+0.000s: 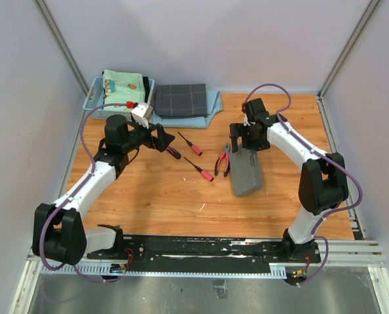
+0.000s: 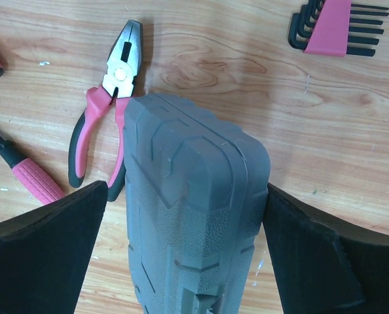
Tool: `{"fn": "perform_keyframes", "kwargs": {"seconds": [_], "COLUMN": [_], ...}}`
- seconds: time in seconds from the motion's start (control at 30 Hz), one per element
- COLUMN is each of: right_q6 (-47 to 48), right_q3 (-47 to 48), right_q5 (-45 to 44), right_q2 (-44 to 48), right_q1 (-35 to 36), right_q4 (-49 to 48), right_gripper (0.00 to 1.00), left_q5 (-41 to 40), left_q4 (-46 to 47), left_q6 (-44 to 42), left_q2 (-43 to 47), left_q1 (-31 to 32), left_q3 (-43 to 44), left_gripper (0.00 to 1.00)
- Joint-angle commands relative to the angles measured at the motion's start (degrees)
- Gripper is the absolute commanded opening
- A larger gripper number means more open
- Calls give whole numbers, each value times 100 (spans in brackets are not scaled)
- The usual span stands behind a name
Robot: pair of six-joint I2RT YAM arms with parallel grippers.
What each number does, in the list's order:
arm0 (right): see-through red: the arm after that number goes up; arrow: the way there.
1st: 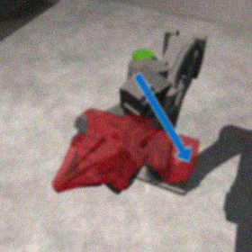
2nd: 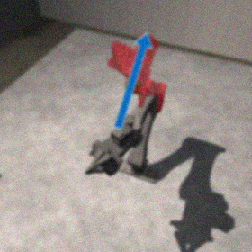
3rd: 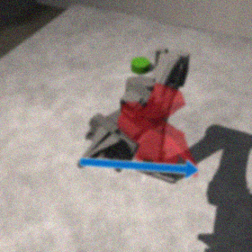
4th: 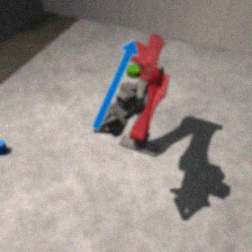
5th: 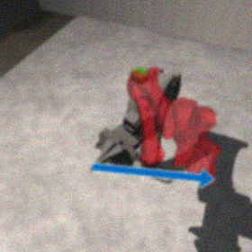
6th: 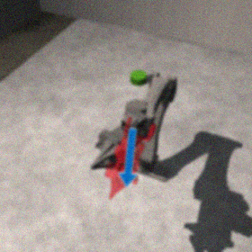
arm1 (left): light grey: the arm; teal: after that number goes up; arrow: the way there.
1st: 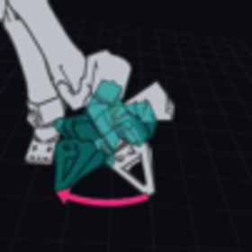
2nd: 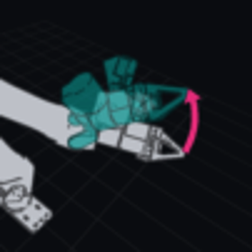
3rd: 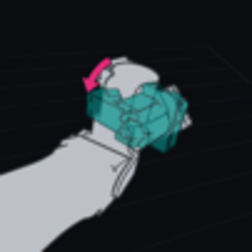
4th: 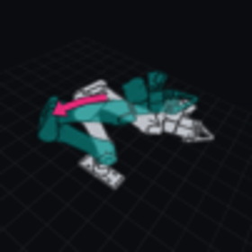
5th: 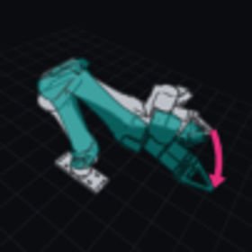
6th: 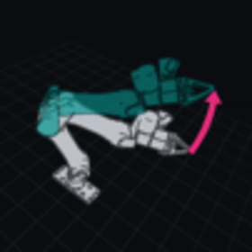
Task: Pack the tool kit
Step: Place the toolbox at the center of the board, then open the toolbox at the center of the board.
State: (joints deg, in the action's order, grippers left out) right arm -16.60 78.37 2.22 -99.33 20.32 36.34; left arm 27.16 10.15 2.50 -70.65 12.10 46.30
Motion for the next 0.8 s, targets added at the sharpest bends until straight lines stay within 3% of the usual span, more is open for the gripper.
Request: {"fn": "perform_keyframes", "kwargs": {"seconds": [0.0,0.23,0.43,0.77], "right_q6": [41,-25,-43,-204], "right_q3": [54,199,340,490], "right_q5": [-41,302,794,1337], "right_q2": [99,264,252,335], "right_q1": [95,95,100,105], "right_q4": [146,319,366,374], "right_gripper": [98,98,98,98], "left_q5": [152,874,822,720], "left_q4": [73,23,-60,539], "left_q6": [40,51,-335,599], "left_q2": [125,55,3,-960], "left_q1": [-24,53,1101,1577], "left_q3": [-47,54,97,485], "left_gripper": [99,99,99,99]}}
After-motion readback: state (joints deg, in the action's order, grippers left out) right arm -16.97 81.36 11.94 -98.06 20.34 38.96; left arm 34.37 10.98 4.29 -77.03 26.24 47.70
